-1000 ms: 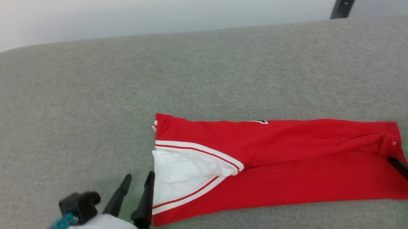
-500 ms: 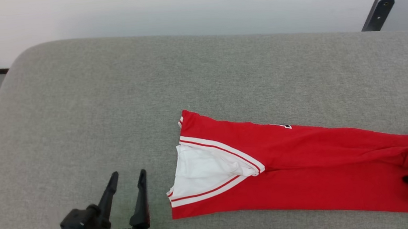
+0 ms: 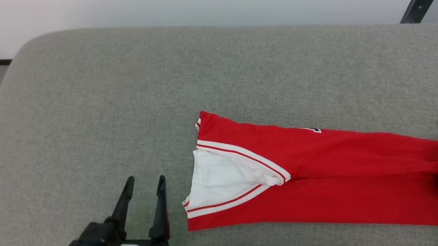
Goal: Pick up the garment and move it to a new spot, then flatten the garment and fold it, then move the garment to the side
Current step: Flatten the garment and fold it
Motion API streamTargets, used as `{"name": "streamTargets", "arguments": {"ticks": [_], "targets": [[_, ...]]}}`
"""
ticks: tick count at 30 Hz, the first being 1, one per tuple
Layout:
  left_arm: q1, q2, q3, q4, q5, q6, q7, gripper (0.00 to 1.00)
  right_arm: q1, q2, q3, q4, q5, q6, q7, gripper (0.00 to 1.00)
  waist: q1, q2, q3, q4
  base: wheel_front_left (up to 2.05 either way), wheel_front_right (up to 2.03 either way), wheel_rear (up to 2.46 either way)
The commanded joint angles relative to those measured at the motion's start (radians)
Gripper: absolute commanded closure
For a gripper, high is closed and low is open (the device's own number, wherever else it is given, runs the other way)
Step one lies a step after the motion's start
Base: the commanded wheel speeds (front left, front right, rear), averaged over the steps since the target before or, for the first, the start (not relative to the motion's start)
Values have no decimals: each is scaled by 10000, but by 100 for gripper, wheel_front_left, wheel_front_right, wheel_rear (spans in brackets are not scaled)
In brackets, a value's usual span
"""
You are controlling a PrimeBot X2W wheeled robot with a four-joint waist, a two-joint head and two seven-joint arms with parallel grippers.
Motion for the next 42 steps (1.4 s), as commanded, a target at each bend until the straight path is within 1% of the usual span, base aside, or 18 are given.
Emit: {"name": "streamTargets", "arguments": {"ticks": [1,5,6,7,9,10,18,22,24,28,31,32,35,37,39,42], "targets": [[-158,-79,79,66,91,-103,5,0,121,217,73,298,-71,-12,40,0,0,-1,168,53,0,0,0],[-259,-386,422,316,323,-391,4,0,145,459,206,548,-221,-13,-16,0,0,-1,279,68,0,0,0],[-276,-446,507,382,391,-451,4,0,122,494,256,569,-223,-13,-23,4,0,-1,295,60,0,0,0],[-288,-499,575,449,478,-513,4,0,110,515,317,560,-204,-13,-67,39,0,-1,305,50,0,0,0],[-302,-582,711,541,579,-617,4,0,83,529,400,525,-146,-13,-188,78,0,-1,311,26,0,0,0],[-303,-612,785,584,641,-651,4,0,79,528,432,528,-123,-13,-249,100,0,-1,304,14,0,0,0],[-295,-830,1164,786,1020,-914,4,0,1,486,539,579,121,-10,-497,100,0,-1,277,-102,0,0,0],[-272,-890,1327,820,1125,-988,4,0,-131,433,350,583,200,-12,-786,100,0,-1,281,-234,0,0,0],[-225,-909,1418,850,1182,-1032,4,0,-160,335,152,589,229,-18,-961,100,0,-1,279,-316,0,0,0],[-165,-938,1562,896,1275,-1066,4,0,-33,-167,-484,622,173,-47,-1343,100,0,-1,308,-491,0,0,0],[-146,-968,1681,891,1299,-1107,4,0,35,-380,-952,636,174,-24,-1536,100,0,-1,343,-628,0,0,0],[-146,-968,1681,891,1299,-1107,4,0,35,-380,-952,636,174,-24,-1536,100,0,-1,343,-628,0,0,0],[-131,-1002,1761,912,1304,-1130,4,0,129,-718,-1454,631,169,-21,-1735,100,0,-1,330,-749,0,0,0],[-97,-1023,1798,947,1323,-1129,4,0,186,-742,-1640,513,214,-15,-1828,100,0,-1,292,-845,0,0,0],[-62,-1028,1821,998,1337,-1148,4,0,265,-769,-1556,331,283,-15,-1913,100,0,-1,243,-942,0,0,0],[4,-1043,1790,1092,1366,-1176,4,0,359,-638,-1096,-268,375,-13,-1969,100,0,-1,93,-1044,0,0,0]]}}
